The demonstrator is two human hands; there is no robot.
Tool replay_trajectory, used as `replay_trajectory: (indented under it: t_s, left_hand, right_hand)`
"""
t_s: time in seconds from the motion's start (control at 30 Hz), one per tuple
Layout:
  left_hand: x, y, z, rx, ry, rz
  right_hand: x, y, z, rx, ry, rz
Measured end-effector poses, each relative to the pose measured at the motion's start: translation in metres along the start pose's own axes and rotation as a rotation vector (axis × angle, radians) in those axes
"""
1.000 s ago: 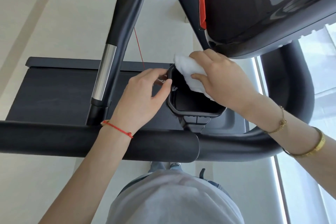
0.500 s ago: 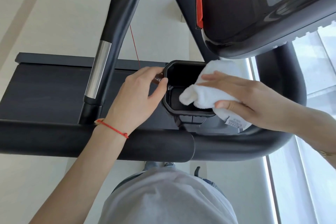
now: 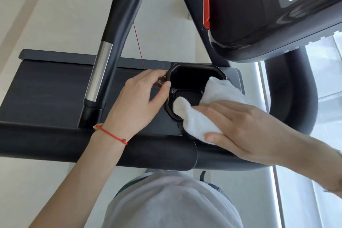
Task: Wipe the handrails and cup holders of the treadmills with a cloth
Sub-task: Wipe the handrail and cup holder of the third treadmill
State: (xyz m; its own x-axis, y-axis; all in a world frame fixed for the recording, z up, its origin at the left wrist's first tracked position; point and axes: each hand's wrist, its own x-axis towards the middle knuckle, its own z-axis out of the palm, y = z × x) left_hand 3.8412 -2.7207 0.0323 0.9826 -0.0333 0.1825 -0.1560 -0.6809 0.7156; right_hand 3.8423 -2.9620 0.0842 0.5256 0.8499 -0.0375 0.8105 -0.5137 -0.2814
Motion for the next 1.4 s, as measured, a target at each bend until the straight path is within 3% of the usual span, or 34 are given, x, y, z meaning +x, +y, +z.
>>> replay_trajectory:
  t_s: [0.27,0.53,0.63,0.73,0.9,1.0,1.17,1.3,1.4]
  left_hand:
    - [0.0,0.001,0.001,0.003,-0.009,-0.019]
    - [0.0,0.004,0.0,0.009,-0.016,-0.034]
    - [-0.001,0.005,0.001,0.017,-0.012,-0.044]
    - [-0.001,0.005,0.002,0.027,-0.012,-0.046]
    - [0.0,0.006,0.002,0.035,-0.013,-0.037]
    - [0.0,0.005,0.001,0.039,-0.012,-0.035]
    - [0.0,0.005,0.002,0.044,-0.015,-0.035]
    - [-0.001,0.005,0.001,0.039,-0.021,-0.033]
    - [-0.002,0.006,0.0,0.042,-0.031,-0.033]
  right_hand:
    - [0.011,0.018,0.01,-0.178,0.072,-0.016]
    - [-0.003,-0.006,0.02,-0.271,0.276,0.257]
    - [-0.006,-0.012,0.018,-0.142,0.281,0.445]
    - [-0.007,-0.018,0.021,0.169,0.305,0.618]
    - [-0.006,-0.03,0.027,0.355,0.356,0.725]
    - [-0.008,-0.029,0.021,0.304,0.381,0.735]
    - [-0.005,-0.022,0.003,0.002,0.514,0.721]
    - [0.001,-0.024,0.008,-0.035,0.323,0.821]
    - [-0.002,-0.025,0.018,0.147,0.281,0.874]
